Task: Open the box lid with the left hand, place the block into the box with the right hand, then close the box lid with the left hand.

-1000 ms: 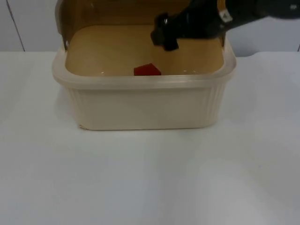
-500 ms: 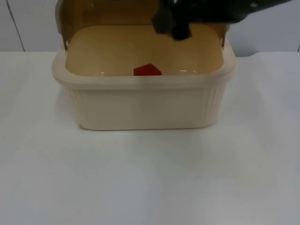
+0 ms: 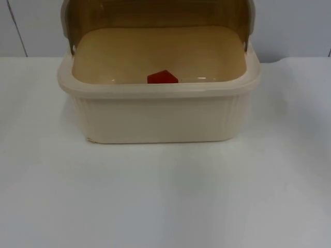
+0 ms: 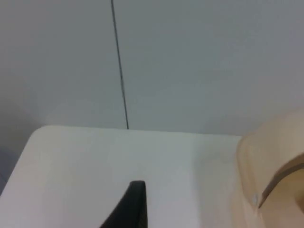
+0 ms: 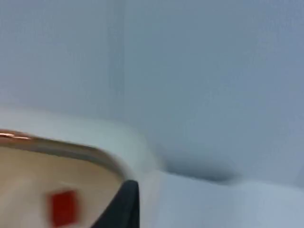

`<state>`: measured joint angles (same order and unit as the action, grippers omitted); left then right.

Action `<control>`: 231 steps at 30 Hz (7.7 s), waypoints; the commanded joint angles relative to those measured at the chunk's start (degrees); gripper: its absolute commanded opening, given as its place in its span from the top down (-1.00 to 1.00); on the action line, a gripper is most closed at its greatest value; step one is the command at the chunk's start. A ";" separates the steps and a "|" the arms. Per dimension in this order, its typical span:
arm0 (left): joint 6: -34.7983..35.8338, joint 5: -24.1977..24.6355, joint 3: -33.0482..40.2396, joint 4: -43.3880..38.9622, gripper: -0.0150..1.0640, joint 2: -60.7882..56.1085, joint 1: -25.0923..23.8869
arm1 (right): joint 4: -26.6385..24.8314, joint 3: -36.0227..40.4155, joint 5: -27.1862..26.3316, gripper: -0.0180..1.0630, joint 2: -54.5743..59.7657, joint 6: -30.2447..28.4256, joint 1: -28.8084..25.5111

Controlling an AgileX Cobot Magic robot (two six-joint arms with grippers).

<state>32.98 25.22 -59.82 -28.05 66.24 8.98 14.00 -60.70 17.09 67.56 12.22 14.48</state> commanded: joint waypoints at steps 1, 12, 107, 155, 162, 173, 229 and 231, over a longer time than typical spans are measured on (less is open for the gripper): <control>0.20 -1.77 0.08 0.61 -0.98 -0.45 0.28 | -15.95 0.24 5.47 -0.97 -1.75 -18.66 -7.67; 0.20 -1.93 0.08 0.37 -0.98 -0.45 0.28 | -35.22 0.24 12.63 -0.97 -5.20 -33.64 -21.55; -132.95 -0.76 -33.55 80.56 0.98 42.97 11.35 | -23.18 0.24 9.65 -0.99 -5.10 -20.54 -21.82; -128.54 -18.05 -7.56 73.80 0.98 40.08 16.21 | -23.53 0.24 8.52 -0.99 -5.10 -20.39 -21.82; -128.54 -19.63 -4.57 75.42 0.98 39.22 18.65 | -23.53 0.24 8.79 -0.99 -5.10 -20.39 -21.82; -127.06 -20.07 0.99 77.38 0.98 34.58 21.79 | -23.53 0.24 8.79 -0.99 -5.10 -20.39 -21.82; -57.66 -9.06 -3.94 50.91 0.98 7.72 -11.74 | -27.75 0.24 11.01 -0.99 -5.10 -19.11 -21.82; -57.66 -9.21 -3.94 51.14 0.98 7.72 -11.74 | -27.75 0.24 11.01 -0.99 -5.10 -19.11 -21.82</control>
<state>-25.20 17.20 -63.35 22.25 74.57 -3.06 -13.48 -60.52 27.78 62.77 -7.04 -7.09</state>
